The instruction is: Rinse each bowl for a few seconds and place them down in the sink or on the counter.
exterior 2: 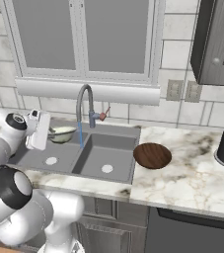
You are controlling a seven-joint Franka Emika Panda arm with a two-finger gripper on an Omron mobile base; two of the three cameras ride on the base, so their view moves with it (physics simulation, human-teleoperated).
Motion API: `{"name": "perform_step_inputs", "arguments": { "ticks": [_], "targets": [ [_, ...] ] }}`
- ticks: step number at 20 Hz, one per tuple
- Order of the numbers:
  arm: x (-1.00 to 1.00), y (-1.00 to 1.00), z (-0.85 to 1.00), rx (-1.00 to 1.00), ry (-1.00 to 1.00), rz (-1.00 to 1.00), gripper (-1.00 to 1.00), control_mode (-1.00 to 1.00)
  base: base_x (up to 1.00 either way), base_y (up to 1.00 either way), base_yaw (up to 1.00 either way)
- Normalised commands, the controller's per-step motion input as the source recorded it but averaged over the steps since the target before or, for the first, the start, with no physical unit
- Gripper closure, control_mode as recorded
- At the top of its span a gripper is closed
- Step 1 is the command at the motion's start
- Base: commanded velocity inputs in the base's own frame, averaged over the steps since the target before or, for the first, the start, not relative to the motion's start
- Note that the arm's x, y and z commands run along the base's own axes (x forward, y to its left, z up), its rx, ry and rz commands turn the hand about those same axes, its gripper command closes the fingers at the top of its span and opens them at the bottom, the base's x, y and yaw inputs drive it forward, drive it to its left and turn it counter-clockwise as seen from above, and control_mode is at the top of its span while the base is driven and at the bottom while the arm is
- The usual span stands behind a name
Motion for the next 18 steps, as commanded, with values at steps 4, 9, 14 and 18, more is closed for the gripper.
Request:
{"name": "perform_step_inputs", "arguments": {
  "ticks": [4,9,14,18],
  "targets": [
    [0.25,-0.19,-0.17,0.00,0.00,-0.02,1.00,-1.00,0.00,0.00,0.00],
    [0.28,-0.11,-0.22,0.00,0.00,-0.02,1.00,-1.00,0.00,0.00,0.00],
    [0.29,-0.05,-0.28,0.00,0.00,-0.02,1.00,-1.00,0.00,0.00,0.00],
    [0.33,-0.02,-0.21,0.00,0.00,-0.02,1.00,-1.00,0.00,0.00,0.00]
  ]
}}
